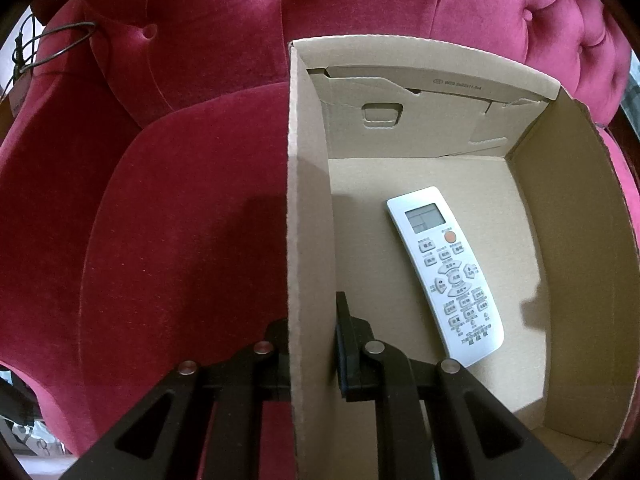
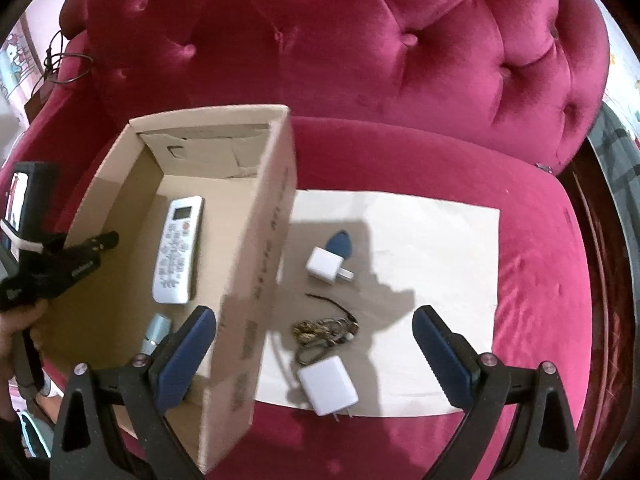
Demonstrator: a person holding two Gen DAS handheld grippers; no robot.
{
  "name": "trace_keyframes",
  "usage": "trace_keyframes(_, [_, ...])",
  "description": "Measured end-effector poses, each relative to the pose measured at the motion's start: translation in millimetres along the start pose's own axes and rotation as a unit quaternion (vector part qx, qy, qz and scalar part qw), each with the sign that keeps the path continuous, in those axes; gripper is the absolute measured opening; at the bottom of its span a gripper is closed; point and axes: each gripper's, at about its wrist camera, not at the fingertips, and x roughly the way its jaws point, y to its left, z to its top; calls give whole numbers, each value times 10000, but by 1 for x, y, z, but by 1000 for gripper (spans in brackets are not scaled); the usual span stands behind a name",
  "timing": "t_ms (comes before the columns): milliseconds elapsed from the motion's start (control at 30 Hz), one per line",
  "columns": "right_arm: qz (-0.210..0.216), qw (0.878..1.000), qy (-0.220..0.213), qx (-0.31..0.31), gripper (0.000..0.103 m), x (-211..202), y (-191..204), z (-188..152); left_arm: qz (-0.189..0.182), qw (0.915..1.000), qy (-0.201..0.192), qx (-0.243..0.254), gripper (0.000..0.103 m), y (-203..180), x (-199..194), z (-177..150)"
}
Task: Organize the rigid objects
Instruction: 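Withdraw the right gripper from the box back over the paper sheet, then grasp the large white USB charger with the right gripper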
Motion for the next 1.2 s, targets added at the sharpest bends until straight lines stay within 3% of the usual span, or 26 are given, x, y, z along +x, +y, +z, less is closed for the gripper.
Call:
trace_keyframes(533, [-56, 9996, 288, -43, 101, 39, -40, -57, 104, 9999, 9, 26, 14, -7, 0, 0])
trace_keyframes(1200, [232, 9981, 530, -230, 101, 82, -36, -87, 195, 9998, 18, 65, 14, -13, 1, 1])
